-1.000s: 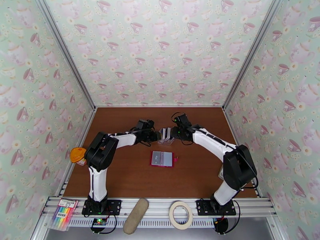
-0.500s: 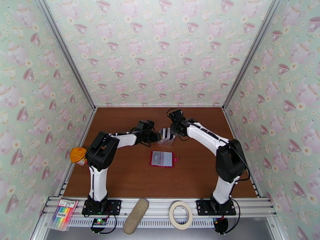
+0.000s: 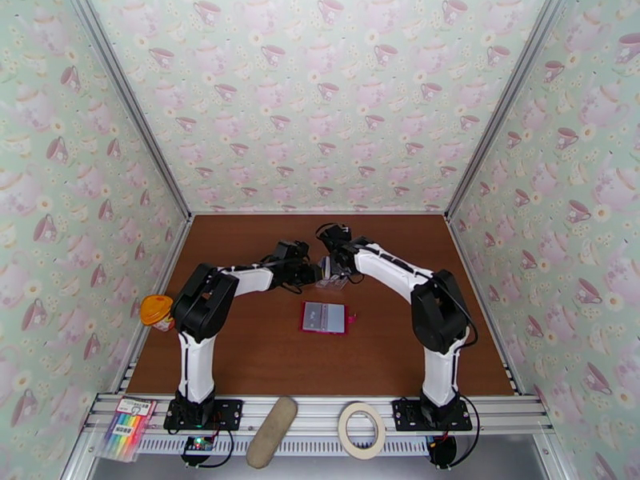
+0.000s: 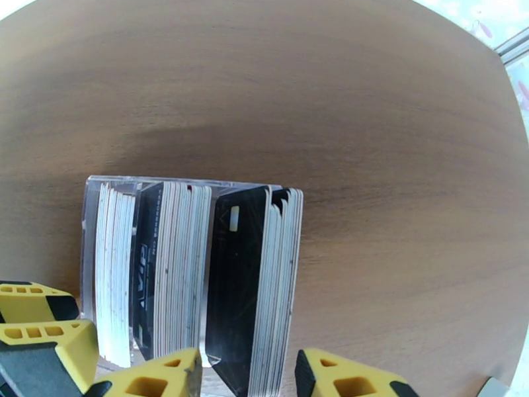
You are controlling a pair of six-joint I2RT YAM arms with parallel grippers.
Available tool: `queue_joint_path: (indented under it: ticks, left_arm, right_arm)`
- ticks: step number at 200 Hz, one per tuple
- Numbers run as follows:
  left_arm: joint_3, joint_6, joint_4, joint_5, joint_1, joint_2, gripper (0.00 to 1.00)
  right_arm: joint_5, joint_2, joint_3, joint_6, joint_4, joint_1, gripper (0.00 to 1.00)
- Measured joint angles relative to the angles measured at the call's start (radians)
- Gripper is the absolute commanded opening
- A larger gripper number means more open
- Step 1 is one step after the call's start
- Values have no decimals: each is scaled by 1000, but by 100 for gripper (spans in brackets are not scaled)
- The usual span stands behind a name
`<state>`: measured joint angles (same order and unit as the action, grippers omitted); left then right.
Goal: Put the credit cards into the card holder
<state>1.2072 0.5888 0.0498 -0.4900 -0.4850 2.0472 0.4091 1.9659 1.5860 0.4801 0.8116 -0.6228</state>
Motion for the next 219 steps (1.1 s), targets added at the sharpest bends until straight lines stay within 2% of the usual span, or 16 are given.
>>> queue_joint_path:
  ticks: [219]
  left_arm:
    - [0,0,1,-2,0,2,44]
  right_arm:
    - [168,103,77,-40,84,-37,44]
